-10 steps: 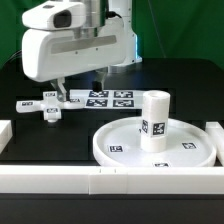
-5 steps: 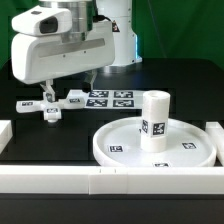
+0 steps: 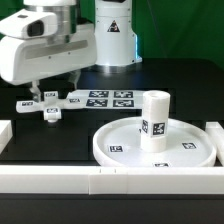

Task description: Assemble round table

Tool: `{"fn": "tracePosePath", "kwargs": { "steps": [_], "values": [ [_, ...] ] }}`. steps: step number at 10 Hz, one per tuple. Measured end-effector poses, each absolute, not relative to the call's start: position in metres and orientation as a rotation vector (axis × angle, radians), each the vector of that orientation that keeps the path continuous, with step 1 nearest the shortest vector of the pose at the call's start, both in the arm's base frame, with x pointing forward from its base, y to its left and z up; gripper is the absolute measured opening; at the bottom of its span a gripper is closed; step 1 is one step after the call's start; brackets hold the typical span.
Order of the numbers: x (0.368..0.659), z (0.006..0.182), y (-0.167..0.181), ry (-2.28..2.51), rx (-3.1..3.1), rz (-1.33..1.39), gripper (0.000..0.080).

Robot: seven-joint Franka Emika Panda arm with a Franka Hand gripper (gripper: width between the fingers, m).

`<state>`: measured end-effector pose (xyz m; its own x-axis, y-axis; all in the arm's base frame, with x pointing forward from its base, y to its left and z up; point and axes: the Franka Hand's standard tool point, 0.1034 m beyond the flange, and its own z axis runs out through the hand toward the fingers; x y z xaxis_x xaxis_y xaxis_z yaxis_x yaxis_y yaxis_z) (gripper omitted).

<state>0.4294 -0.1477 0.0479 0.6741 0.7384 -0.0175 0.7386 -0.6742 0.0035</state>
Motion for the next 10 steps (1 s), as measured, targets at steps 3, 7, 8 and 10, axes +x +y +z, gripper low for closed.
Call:
{"fn": "tracePosePath", "kwargs": {
  "steps": [3,7,8,10],
  "values": [
    [0.4287,0.0471,-0.1474,1.245,2.875,-0.025,0.0649],
    [0.435,0.0487,-0.1549,1.376,2.805,-0.013,0.0649],
    [0.4338,0.0467,-0.1549,1.382,2.804,-0.019,0.0649],
    [0.4317,0.0416,-0.1526,1.411,2.796,-0.035,0.0649]
  ]
}}
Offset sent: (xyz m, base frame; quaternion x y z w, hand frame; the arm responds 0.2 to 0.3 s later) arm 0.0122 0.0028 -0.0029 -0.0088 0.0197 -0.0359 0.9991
